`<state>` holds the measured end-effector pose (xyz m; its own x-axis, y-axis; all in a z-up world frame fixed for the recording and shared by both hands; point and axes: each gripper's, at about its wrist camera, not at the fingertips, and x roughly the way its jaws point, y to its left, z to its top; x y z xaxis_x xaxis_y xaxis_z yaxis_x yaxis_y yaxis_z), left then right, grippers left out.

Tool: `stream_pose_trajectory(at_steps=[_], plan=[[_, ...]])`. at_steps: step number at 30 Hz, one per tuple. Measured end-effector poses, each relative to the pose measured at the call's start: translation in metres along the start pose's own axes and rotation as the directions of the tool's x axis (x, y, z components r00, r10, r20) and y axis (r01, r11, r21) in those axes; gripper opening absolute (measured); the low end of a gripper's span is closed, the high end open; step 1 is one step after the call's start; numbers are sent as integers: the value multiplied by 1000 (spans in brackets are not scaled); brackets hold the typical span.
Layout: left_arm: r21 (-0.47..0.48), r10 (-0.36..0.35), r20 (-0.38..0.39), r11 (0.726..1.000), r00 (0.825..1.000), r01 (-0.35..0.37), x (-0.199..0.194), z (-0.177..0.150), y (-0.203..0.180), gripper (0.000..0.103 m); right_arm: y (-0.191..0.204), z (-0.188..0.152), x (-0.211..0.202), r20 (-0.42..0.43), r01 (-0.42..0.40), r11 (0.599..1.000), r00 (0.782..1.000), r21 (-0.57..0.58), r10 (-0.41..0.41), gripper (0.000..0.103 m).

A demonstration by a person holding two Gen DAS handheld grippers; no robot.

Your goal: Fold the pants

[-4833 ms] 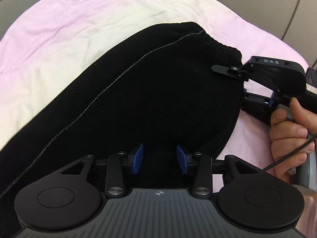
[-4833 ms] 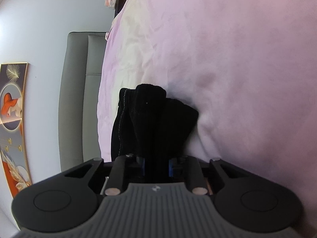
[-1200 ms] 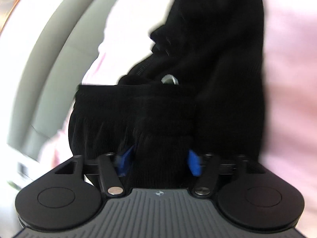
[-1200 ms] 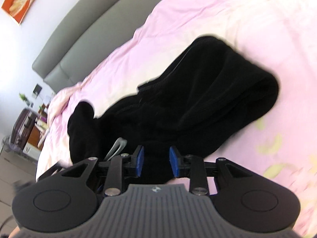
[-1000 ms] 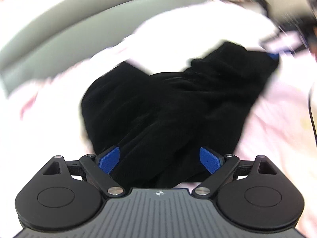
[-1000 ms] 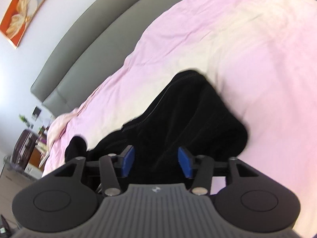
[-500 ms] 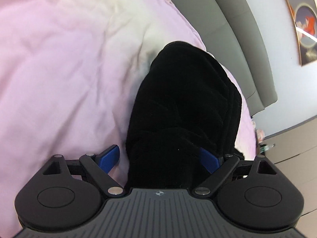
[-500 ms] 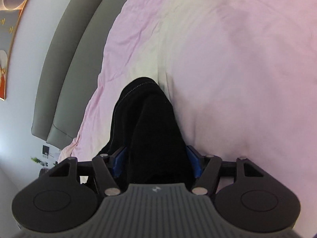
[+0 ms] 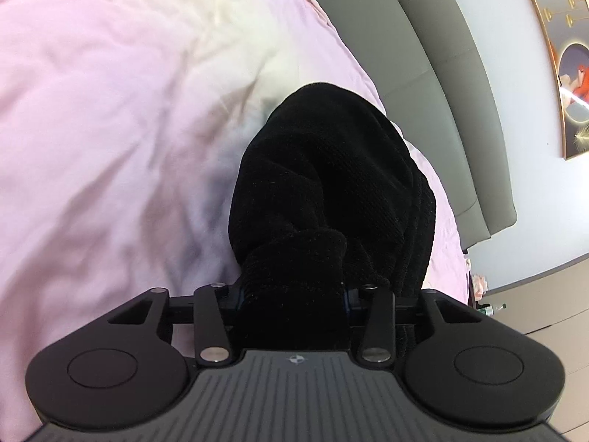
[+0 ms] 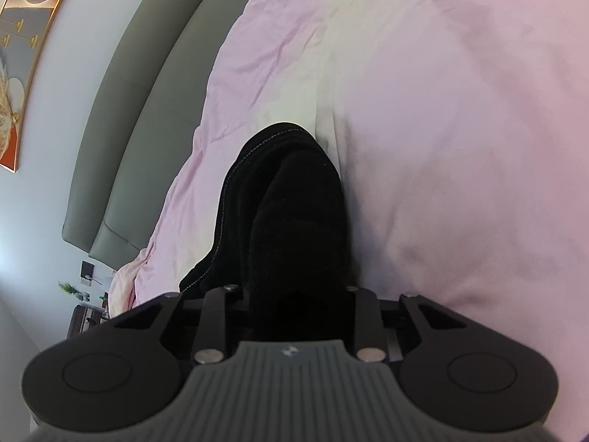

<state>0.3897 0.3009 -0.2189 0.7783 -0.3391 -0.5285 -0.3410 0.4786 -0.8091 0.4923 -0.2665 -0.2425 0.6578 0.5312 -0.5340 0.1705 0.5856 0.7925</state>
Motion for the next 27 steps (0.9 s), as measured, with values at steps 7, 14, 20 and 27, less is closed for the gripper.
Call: stream_pose_trajectory(at_steps=[7,14,20,27], plan=[[15,-94,6,995,996,94,-68,11,-24,45,32,-2,-73,-19,-101,993,995,58,102,21],[71,92,-149,994,985,-82,-146,-46,4,46,-37,-68,-157,-236,19,988,972,155,18,22],[143,256,-139,961,957,-236,-138,-95,38,55,-49,-81,-166,-280,127,980,957,153,-80,32],[523,367,212,740,906,-423,-178,-91,-34,77,75,-124,-206,287,411,713,911,-568,-296,57]])
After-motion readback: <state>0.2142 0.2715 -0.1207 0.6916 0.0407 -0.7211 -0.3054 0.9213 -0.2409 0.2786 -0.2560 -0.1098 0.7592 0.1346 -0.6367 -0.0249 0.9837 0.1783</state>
